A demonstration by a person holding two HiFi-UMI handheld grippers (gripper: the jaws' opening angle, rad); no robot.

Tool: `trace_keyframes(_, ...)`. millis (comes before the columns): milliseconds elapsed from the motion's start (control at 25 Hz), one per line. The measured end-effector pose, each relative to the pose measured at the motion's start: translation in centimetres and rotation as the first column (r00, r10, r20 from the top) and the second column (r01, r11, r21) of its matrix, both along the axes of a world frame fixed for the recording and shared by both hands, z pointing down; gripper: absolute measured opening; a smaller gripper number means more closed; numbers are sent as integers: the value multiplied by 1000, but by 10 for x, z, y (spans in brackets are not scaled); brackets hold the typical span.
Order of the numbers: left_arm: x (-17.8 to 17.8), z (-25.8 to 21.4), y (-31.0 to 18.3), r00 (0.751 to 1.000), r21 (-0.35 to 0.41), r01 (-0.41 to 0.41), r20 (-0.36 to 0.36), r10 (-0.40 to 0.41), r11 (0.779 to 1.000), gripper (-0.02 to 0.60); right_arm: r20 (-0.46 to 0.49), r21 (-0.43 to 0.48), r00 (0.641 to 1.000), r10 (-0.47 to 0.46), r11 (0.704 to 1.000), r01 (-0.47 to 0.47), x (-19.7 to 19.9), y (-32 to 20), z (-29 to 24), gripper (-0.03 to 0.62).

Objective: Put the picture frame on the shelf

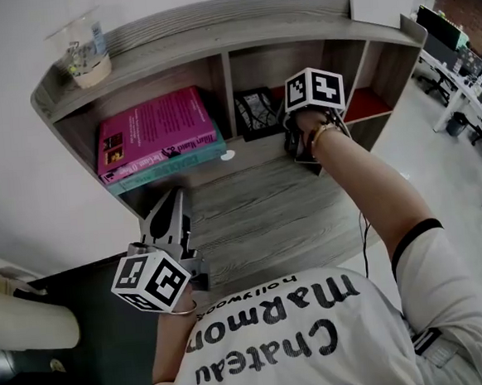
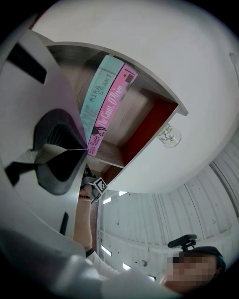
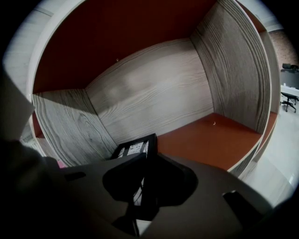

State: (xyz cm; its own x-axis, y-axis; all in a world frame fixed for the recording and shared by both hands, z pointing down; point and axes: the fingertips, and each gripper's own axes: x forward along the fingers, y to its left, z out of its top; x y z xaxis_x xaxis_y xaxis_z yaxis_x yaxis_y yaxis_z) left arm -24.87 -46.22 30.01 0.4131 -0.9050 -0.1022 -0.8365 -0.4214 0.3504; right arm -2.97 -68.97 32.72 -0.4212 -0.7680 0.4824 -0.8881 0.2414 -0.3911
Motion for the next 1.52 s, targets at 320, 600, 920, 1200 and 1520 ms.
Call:
trace_keyframes(320,4,1,3,1000,-2,-8,-1,8,1000,18,0,10,1000,14,1000,-14,-3,3,0,75)
trace_keyframes(600,3,0,6,1000,4,-1,6,1,1000,18,3,14,1000,13,1000,-13,-7,2,1,75)
trace_keyframes(920,4,-2,5,1000,2,2,15,-2,1000,18,-8,24,1000,10,1000,-9,-10,2,-1,75)
trace_keyframes(1200,5,-4,6,1000,5,-7,8,7,1000,18,-3,15,1000,12,1000,-12,-10,1,0,75)
trace_keyframes(1520,4,-5,9,1000,7,-14,8,14,1000,18,-33,1,999,10,1000,-10,-12,0,0,75)
